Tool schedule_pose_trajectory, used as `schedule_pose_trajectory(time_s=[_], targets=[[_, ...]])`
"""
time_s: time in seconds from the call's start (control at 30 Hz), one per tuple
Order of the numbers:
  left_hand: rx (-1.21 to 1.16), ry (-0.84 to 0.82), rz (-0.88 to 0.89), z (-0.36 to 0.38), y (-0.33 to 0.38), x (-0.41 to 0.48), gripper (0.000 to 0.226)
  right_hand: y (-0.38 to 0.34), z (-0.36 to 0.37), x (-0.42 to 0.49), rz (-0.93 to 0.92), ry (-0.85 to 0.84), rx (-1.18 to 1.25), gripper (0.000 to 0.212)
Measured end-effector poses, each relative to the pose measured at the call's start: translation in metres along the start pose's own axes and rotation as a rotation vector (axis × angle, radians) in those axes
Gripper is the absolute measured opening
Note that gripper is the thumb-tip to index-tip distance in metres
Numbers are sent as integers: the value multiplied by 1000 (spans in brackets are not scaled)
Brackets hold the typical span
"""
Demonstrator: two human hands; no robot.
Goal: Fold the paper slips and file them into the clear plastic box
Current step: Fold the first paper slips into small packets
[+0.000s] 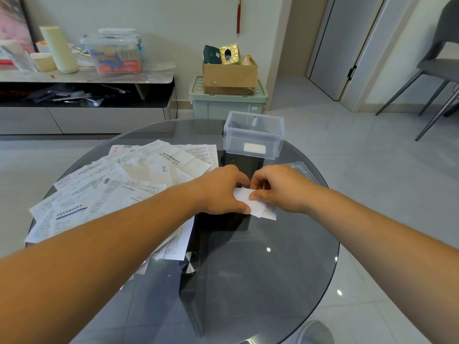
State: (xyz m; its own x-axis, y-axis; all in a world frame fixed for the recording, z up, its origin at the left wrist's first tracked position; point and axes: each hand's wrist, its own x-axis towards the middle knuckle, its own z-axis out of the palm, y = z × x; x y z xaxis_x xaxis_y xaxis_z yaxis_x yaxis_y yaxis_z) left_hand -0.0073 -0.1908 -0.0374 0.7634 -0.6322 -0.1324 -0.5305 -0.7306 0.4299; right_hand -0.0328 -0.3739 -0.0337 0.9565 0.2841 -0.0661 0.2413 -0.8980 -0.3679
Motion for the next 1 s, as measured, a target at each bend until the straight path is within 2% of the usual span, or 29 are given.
schedule_pose_trajectory(time_s=[0.13, 0.33, 0.5, 0.63, 0.73, 0.8, 0.87, 1.0], targets=[[-58, -17, -55, 1, 0, 3, 56, -11, -7, -2, -42, -72, -127, 21], [-80, -17, -99, 2, 2, 5, 50, -12, -8, -6, 4, -153, -5, 30], [-141, 99, -47, 3, 1, -4, 59, -11, -4, -7, 4, -53, 150, 34], [-233, 209, -7, 6, -1, -18, 29, -12, -4, -18, -3, 95, 272, 32], [-249, 293, -28, 12, 1, -29, 25, -16, -1, -30, -60, 133, 180, 24], [-183, 328, -6, 17, 4, -33, 31, -20, 3, -37, -107, 134, -50, 17], [-74, 340, 52, 23, 5, -36, 37, -21, 7, -42, -119, 132, -273, 20], [81, 367, 126, 31, 5, -40, 43, -18, 18, -51, -115, 157, -246, 21]])
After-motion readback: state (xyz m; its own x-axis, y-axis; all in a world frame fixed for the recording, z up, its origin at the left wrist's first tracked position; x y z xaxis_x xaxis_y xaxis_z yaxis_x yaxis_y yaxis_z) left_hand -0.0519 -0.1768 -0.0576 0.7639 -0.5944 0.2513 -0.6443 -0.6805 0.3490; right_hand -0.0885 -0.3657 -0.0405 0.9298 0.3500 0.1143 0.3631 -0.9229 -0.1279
